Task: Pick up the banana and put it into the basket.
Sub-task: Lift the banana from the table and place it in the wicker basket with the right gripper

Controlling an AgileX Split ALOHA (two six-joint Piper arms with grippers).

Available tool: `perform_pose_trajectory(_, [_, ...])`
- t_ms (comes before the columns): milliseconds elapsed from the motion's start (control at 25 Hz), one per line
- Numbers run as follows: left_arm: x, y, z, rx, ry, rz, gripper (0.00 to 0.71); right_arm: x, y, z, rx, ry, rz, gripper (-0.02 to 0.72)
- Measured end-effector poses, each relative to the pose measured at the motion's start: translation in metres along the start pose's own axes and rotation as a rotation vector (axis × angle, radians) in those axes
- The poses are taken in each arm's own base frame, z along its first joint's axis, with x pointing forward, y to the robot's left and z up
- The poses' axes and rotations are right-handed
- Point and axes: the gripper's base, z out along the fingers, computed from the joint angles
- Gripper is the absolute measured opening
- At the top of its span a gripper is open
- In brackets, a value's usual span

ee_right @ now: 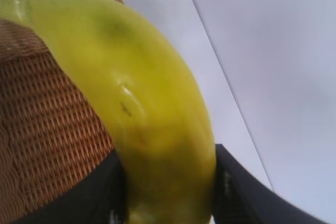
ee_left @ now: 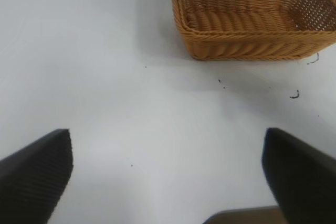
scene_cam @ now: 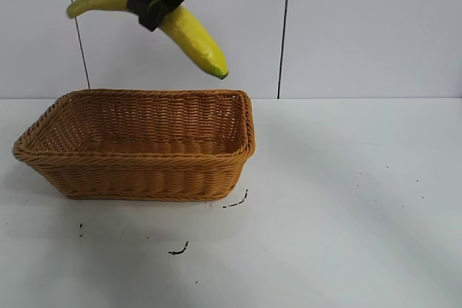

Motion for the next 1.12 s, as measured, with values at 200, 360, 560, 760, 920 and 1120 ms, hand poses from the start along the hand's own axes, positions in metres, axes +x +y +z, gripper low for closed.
perform_pose_trajectory(200, [0.0, 0.0, 0.0, 0.0, 0.0, 0.0, 0.695, 0.015, 0.008, 0.033, -0.014, 0.031, -0.003, 0.32])
perform_pose_trajectory(360, [0.0, 0.0, 0.0, 0.0, 0.0, 0.0, 0.695, 0.022, 0.01, 0.046, -0.011, 0.03, 0.0, 0.32])
perform_pose_trajectory(560, [0.0, 0.0, 0.0, 0.0, 0.0, 0.0, 0.695, 0.021, 0.011, 0.047, -0.012, 0.022, 0.007, 0.32])
perform_pose_trajectory(760, [0.0, 0.0, 0.0, 0.0, 0.0, 0.0, 0.695, 0.021, 0.011, 0.047, -0.014, 0.021, 0.009, 0.34])
perform_pose_trajectory(920, [0.0, 0.0, 0.0, 0.0, 0.0, 0.0, 0.695, 0.02, 0.01, 0.046, -0.007, 0.009, 0.011, 0.525])
perform_pose_trajectory(1120, [0.0, 0.0, 0.0, 0.0, 0.0, 0.0, 0.695, 0.018, 0.009, 0.045, 0.002, -0.003, 0.062, 0.595])
